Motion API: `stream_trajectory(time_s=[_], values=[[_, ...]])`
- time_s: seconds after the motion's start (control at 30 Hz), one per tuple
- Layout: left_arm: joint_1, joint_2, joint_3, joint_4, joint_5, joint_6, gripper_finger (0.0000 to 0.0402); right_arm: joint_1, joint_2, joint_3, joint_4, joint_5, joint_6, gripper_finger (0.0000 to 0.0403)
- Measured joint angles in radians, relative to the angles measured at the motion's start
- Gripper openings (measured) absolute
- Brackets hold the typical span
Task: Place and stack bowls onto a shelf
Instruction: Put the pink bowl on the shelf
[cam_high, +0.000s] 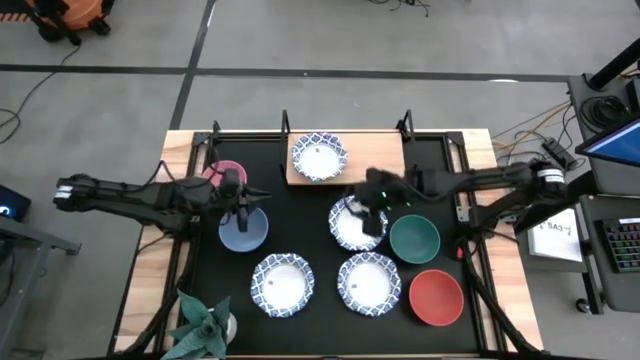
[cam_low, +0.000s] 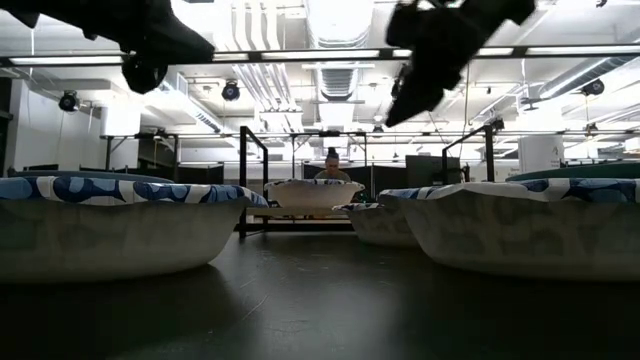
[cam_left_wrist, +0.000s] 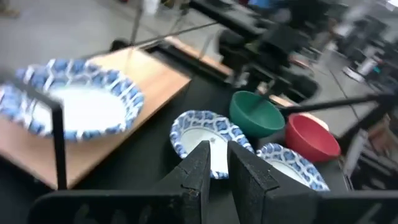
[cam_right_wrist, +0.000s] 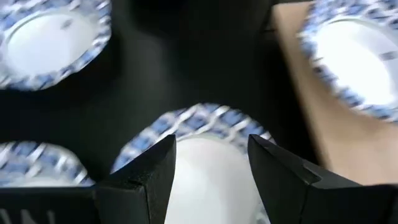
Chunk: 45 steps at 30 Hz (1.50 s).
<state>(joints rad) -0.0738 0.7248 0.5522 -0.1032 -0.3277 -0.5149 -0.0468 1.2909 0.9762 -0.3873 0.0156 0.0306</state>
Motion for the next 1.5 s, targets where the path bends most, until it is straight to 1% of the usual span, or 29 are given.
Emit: stream_trajectory(time_s=[0.07,0.13,0.23,0.33,0.43,0.5,0.67,0.83,0.93,1.13,1.33,1.5], values=[[0.0,0.024,0.016,-0.057,-0.029,-0.091,0.0037,0.021,-0.031,-0.056,0.049,0.002,0.002,0.0189],[0.004,0.052,0.045,-0.147,-0.055,-0.188,0.0037,0.03,-0.06,-0.103,0.086,0.002,0.002,0.0189],[0.011,0.101,0.102,-0.358,-0.074,-0.356,0.0037,0.03,-0.098,-0.152,0.131,0.002,0.002,0.0189],[0.012,0.167,0.167,-0.583,-0.079,-0.511,0.0037,0.029,-0.131,-0.173,0.145,0.003,-0.001,0.0189],[0.012,0.24,0.23,-0.746,-0.08,-0.594,0.0037,0.029,-0.154,-0.179,0.149,0.007,-0.016,0.0189],[0.012,0.29,0.272,-0.83,-0.08,-0.6,0.0037,0.029,-0.167,-0.179,0.154,0.007,-0.025,0.0189],[0.03,0.392,0.378,-0.948,-0.101,-0.58,0.0038,0.029,-0.192,-0.179,0.149,0.007,-0.032,0.0189],[0.078,0.467,0.439,-1.043,-0.086,-0.528,0.0058,0.03,-0.22,-0.181,0.124,0.002,-0.033,0.0189],[0.122,0.491,0.44,-1.053,-0.057,-0.481,0.0082,0.029,-0.238,-0.191,0.103,0.002,-0.047,0.0189],[0.239,0.521,0.422,-1.058,-0.056,-0.384,0.0127,0.029,-0.282,-0.194,0.083,0.002,-0.057,0.0189],[0.327,0.533,0.37,-1.007,-0.049,-0.299,0.0135,0.029,-0.318,-0.195,0.026,0.002,-0.033,0.0189],[0.357,0.527,0.309,-0.949,-0.022,-0.279,0.0135,0.029,-0.323,-0.207,0.016,0.002,-0.02,0.0189]])
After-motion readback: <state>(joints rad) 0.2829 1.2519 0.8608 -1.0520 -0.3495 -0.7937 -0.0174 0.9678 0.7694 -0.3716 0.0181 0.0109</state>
